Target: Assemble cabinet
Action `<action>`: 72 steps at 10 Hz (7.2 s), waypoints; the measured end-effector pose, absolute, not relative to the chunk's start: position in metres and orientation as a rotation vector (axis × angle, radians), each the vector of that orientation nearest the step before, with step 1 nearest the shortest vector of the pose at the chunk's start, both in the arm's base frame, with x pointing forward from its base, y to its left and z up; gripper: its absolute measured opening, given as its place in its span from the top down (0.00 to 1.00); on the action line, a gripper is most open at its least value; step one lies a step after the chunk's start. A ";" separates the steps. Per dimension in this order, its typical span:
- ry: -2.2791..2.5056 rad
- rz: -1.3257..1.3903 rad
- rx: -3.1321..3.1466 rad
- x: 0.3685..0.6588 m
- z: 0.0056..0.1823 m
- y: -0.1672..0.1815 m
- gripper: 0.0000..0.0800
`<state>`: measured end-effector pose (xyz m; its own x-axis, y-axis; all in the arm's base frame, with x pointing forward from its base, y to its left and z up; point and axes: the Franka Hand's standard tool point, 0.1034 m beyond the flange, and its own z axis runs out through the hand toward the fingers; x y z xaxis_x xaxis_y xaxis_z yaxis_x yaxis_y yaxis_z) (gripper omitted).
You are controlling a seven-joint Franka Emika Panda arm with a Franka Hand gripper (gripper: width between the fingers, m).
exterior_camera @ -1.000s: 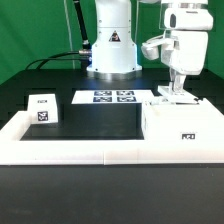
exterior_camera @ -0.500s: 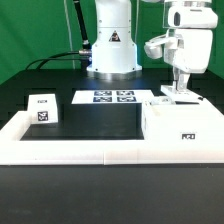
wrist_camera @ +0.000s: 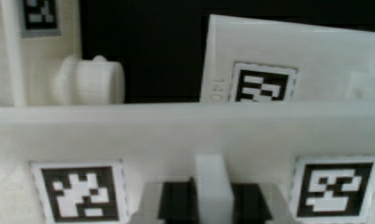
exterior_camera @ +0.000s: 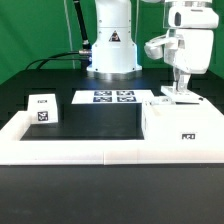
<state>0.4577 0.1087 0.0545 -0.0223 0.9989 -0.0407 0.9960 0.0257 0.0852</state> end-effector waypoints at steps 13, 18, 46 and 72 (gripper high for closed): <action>2.085 0.042 2.230 0.457 0.055 0.120 0.91; 2.081 0.043 2.236 0.460 0.052 0.117 0.91; 2.019 -0.030 2.276 0.487 0.053 0.119 0.91; 1.974 -0.221 2.270 0.573 0.057 0.113 0.70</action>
Offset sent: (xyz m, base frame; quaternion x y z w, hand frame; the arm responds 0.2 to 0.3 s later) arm 0.0085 0.0004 0.0038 -0.0113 -0.0200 0.0245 0.9994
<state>0.5735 0.1126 0.0573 0.1358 0.9721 -0.1915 0.9903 -0.1387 -0.0017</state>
